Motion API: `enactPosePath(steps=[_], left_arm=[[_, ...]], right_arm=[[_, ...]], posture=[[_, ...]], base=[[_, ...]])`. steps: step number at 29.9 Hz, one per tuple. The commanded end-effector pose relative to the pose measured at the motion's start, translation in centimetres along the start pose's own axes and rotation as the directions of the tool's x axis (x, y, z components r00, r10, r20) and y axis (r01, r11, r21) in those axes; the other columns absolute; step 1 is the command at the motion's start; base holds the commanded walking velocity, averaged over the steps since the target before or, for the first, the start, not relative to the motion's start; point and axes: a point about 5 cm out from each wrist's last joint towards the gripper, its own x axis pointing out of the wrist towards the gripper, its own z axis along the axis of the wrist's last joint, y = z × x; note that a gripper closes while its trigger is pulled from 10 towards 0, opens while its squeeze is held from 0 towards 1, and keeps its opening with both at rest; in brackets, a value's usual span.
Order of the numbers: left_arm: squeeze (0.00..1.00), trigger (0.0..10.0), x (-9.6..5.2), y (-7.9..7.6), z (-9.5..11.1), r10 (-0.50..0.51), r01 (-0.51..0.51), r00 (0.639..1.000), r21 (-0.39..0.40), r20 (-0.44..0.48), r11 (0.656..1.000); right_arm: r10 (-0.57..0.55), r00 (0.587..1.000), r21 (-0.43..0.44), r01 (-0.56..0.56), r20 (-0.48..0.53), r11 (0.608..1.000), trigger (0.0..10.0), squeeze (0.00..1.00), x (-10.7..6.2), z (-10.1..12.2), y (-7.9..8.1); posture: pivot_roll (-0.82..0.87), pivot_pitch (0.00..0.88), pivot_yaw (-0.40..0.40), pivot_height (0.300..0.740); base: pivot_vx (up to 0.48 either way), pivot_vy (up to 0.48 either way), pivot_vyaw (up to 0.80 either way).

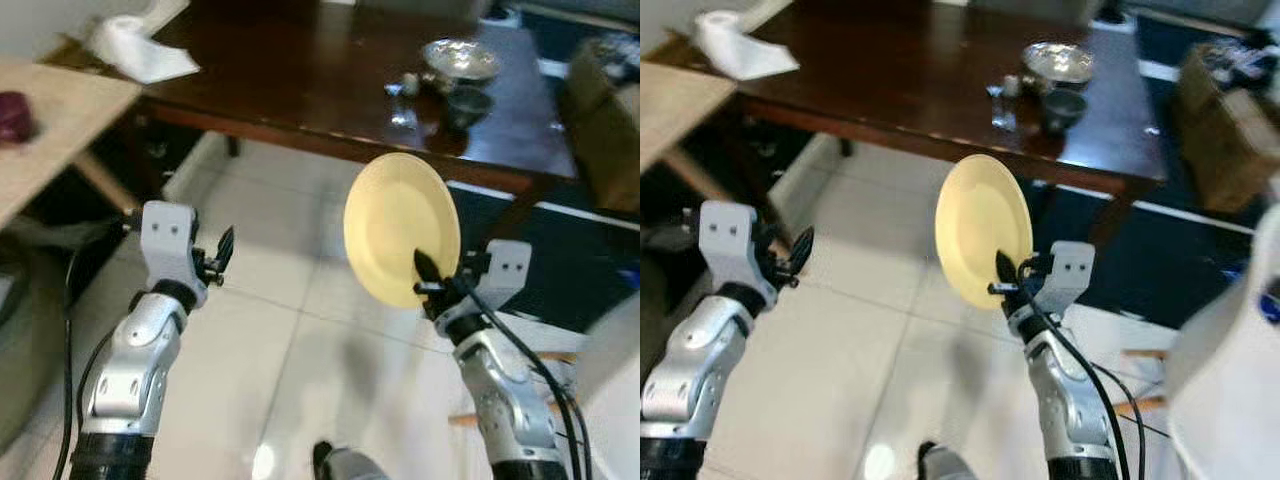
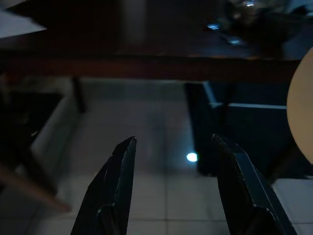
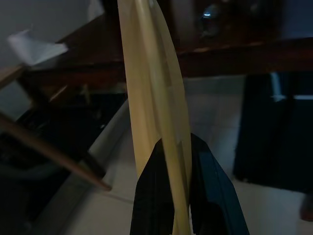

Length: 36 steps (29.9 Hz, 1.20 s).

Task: Setting the table

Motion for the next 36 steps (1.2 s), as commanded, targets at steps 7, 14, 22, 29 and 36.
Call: enactPosePath(steps=[7,14,22,29,36], left_arm=[[0.0,10.0,0.5,-0.2,-0.4,0.038,-0.038,0.999,0.021,0.012,0.999],[0.0,10.0,0.6,-0.1,-0.3,0.028,-0.028,0.999,0.008,0.018,1.0],[0.0,10.0,0.7,-0.8,-0.6,-0.007,0.006,1.0,0.015,0.016,1.0],[0.0,10.0,1.0,-1.3,-0.5,-0.032,0.031,0.999,0.016,0.022,0.999],[0.0,10.0,1.0,-1.3,-0.5,-0.041,0.041,0.999,0.018,0.027,0.999]], right_arm=[[0.072,0.995,0.056,-0.076,0.074,0.996,10.0,0.0,0.8,1.6,2.1],[0.096,0.989,0.061,-0.104,0.116,0.993,10.0,0.0,1.1,2.7,2.7],[0.074,0.99,0.051,-0.081,0.123,0.995,10.0,0.0,1.3,2.9,2.3],[0.075,0.989,0.046,-0.081,0.123,0.996,10.0,0.0,1.5,3.1,2.2],[0.07,0.988,0.031,-0.075,0.136,0.997,10.0,0.0,1.7,3.4,2.3]], posture=[[-0.11,0.086,0.03,0.74],[-0.11,0.1,0.025,0.74],[-0.12,0.067,0.033,0.74],[-0.12,0.057,0.036,0.74],[-0.12,0.056,0.036,0.74]], base=[[0.226,0.0,-0.34],[0.48,0.0,0.0],[0.48,0.0,-0.26],[0.48,0.0,-0.8],[0.48,0.0,-0.45]])
